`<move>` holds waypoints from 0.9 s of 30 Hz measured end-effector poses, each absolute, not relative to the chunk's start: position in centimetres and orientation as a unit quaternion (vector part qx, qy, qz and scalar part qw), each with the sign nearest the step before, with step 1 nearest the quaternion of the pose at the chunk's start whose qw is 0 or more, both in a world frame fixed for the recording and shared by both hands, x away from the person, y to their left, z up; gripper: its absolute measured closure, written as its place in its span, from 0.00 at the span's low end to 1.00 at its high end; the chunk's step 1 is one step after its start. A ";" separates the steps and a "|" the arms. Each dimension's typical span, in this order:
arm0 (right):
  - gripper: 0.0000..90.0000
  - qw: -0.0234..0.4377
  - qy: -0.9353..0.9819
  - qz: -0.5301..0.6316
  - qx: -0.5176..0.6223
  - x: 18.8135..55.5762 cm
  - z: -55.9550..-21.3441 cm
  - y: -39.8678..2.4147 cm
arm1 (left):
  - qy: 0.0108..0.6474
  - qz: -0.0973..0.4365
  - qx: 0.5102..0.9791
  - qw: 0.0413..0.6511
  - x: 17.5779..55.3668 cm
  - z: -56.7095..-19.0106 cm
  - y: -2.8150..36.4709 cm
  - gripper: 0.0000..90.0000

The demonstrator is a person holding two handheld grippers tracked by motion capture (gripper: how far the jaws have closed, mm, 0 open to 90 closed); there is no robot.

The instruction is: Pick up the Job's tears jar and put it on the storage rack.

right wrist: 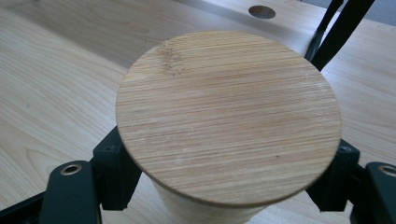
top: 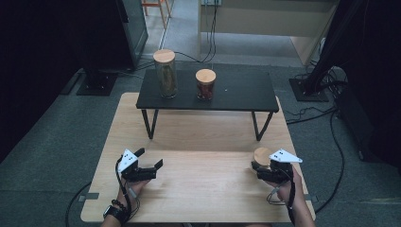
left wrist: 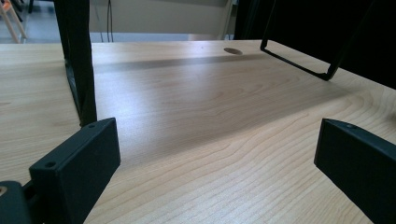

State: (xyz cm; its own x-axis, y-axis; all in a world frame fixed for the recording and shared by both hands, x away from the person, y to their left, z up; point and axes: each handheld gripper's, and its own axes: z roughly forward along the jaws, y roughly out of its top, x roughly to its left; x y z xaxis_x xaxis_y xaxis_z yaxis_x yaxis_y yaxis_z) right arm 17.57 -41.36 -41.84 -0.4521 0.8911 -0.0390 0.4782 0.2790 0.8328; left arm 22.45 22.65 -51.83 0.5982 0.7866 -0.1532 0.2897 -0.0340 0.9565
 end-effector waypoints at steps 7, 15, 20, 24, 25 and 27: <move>0.28 0.263 0.756 0.397 0.450 18.1 -40.9 -41.2 | 0.393 0.216 0.685 0.575 22.4 -51.9 22.7 0.00; 0.28 0.269 0.758 0.397 0.441 18.6 -39.2 -40.9 | 0.393 0.216 0.684 0.575 22.4 -51.9 22.7 0.00; 0.28 0.272 0.758 0.396 0.440 18.8 -38.2 -40.7 | 0.393 0.216 0.683 0.576 22.4 -51.9 22.7 0.00; 0.28 0.275 0.756 0.399 0.440 19.0 -37.4 -40.6 | 0.393 0.216 0.683 0.577 22.4 -51.9 22.8 0.00; 0.28 0.276 0.757 0.398 0.439 19.0 -37.2 -40.6 | 0.393 0.216 0.683 0.577 22.4 -51.9 22.8 0.00; 0.28 0.276 0.757 0.399 0.438 19.1 -36.8 -40.6 | 0.393 0.217 0.682 0.577 22.3 -51.9 22.8 0.00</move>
State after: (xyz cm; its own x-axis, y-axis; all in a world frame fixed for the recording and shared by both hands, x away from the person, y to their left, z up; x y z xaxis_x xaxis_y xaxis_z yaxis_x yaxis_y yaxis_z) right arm 19.09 -40.56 -36.79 -0.4641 0.8831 -0.0688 0.4418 0.2981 0.8462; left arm 22.35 22.75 -51.95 0.5973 0.7862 -0.1587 0.2861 -0.0240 0.9579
